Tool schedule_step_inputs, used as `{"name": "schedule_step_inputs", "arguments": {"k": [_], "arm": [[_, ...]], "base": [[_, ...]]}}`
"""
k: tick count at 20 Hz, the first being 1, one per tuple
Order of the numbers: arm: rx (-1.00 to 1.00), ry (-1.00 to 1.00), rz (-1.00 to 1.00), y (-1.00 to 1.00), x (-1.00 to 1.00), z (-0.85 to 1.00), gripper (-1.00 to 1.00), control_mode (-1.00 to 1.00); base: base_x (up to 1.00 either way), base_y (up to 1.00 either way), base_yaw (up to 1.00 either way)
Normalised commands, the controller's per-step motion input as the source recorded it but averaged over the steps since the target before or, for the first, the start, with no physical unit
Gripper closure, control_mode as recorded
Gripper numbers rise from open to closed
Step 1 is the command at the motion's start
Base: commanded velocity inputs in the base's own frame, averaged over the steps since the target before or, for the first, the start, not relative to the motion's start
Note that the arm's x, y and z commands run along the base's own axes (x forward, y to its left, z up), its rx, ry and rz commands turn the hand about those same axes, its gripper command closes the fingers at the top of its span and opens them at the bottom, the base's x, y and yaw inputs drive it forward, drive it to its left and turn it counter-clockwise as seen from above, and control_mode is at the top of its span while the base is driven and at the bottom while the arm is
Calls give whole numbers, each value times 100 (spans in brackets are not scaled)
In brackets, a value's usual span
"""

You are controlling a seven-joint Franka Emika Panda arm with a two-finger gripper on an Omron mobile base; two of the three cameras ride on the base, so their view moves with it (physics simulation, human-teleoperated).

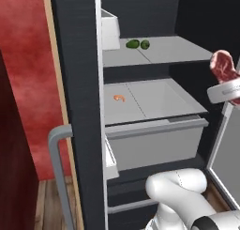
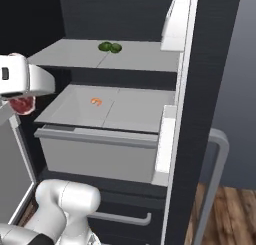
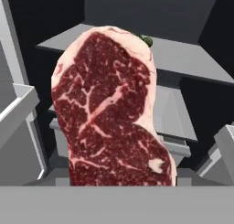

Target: Transport the steak and avocado to the fridge. Place the steak on the rack containing meat and place the avocado on the rack containing the vegetable, ensuring meats and vegetables are on different racks.

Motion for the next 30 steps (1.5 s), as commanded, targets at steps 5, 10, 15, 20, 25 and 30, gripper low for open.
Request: {"name": "schedule_step_inputs", "arguments": {"k": [5,10,15,20,25,30], "arm": [[0,0,0,0,0,0,100,100],[0,0,27,-44,20,-18,100,-100],[0,0,15,-7,50,-52,100,-100],[0,0,2,3,50,-65,100,-100],[0,0,0,0,54,-35,100,-100],[0,1,0,0,65,-34,100,-100]], "base": [[13,0,35],[0,0,0],[0,0,0],[0,0,0],[0,0,0],[0,0,0]]}}
